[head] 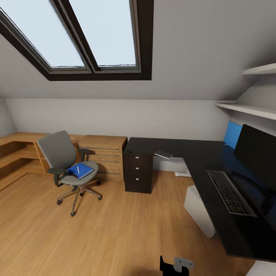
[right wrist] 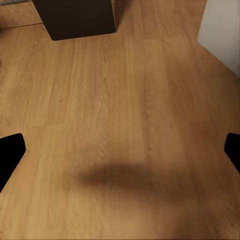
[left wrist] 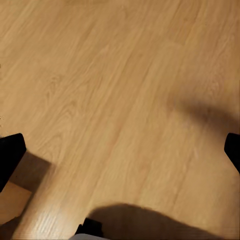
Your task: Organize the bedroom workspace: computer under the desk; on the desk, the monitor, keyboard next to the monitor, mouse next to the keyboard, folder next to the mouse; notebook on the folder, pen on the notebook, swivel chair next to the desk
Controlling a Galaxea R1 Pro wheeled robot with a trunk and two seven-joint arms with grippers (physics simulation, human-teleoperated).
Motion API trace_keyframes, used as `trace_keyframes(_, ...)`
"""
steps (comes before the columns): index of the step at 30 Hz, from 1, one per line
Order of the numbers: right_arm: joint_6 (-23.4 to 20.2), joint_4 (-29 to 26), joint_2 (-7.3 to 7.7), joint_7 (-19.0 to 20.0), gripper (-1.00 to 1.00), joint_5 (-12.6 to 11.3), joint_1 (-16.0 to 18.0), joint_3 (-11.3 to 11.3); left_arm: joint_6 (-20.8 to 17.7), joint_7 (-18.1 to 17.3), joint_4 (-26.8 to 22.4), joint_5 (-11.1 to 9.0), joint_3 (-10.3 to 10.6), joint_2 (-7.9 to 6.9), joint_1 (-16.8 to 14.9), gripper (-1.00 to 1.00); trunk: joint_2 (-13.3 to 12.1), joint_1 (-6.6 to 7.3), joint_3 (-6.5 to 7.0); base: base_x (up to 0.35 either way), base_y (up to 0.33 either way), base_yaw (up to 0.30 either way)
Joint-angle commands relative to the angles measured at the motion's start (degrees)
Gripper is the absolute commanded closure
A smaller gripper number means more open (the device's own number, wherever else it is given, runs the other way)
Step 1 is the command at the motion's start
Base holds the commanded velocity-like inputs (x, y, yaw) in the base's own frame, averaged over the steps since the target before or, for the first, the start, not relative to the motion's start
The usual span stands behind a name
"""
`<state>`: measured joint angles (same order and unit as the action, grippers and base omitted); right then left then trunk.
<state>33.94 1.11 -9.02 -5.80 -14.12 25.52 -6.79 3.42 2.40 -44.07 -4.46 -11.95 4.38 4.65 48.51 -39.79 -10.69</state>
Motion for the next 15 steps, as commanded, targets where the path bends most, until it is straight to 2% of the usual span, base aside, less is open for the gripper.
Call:
trace_keyframes(1,0.21,0.12,-0.03,-0.26,-1.00,-0.34,0.07,-0.50,0.10,0.07,-0.05,-0.47,0.00,0.02,0.01,-1.00,0.05,-0.04,-0.07,0.269,0.239,0.000)
trace_keyframes(7,0.24,0.10,0.05,-0.26,-1.00,-0.33,0.06,-0.50,0.10,0.07,-0.05,-0.46,0.00,0.02,0.01,-1.00,0.05,-0.04,-0.07,0.269,0.239,0.000)
trace_keyframes(15,0.33,0.04,0.05,-0.35,-1.00,-0.30,0.06,-0.50,-0.07,0.00,0.01,-0.31,0.08,0.10,0.01,-1.00,0.05,-0.04,0.18,0.324,0.016,0.221)
